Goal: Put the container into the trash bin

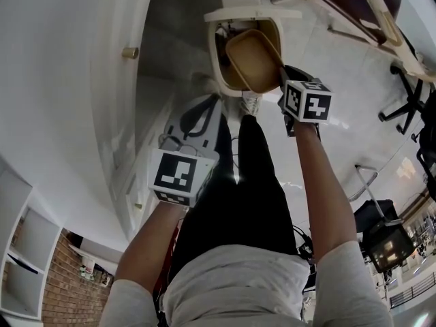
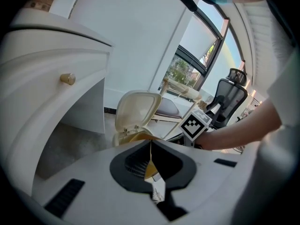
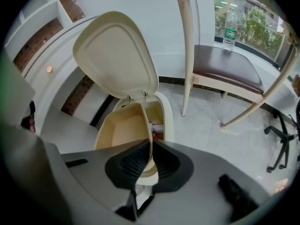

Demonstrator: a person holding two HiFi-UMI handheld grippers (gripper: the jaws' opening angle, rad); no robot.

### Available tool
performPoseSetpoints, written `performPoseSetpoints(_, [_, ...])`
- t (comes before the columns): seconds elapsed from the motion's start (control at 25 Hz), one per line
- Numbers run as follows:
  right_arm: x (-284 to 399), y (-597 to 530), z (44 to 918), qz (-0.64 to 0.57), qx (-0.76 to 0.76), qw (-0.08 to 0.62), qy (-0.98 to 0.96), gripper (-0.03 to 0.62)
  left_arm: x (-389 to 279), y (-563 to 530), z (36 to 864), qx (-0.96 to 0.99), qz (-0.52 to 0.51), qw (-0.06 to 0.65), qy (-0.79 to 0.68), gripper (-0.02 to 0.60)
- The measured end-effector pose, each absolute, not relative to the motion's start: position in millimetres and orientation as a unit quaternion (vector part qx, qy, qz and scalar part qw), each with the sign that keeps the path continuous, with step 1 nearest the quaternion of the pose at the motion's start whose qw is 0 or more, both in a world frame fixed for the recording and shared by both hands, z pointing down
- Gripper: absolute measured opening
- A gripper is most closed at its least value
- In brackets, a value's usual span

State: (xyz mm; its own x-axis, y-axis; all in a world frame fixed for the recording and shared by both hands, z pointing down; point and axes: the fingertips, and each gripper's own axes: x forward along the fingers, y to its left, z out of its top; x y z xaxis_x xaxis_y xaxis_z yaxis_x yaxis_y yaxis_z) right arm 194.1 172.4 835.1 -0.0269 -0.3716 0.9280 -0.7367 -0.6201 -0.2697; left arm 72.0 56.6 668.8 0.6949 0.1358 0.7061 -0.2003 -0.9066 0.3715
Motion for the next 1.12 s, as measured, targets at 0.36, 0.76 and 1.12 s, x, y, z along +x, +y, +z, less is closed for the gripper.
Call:
performPoseSetpoints(0.36, [189,174,853,0.600,0.676,0.150,-0.401,0.040,65,56,685,0.888,0.400,0.225,-0.019,0.018])
performPoseSetpoints(0.76, [190,164,854,0.593,0.684,0.132,-0.403,0.041,60,54,689,0.885,0.404,0.229,-0.022,0.018])
performPoseSetpoints(1.12, [179,156,858,0.604,0.667,0.104,-0.425,0.071,63,54,690,0.886,0.404,0.229,-0.019,0.018])
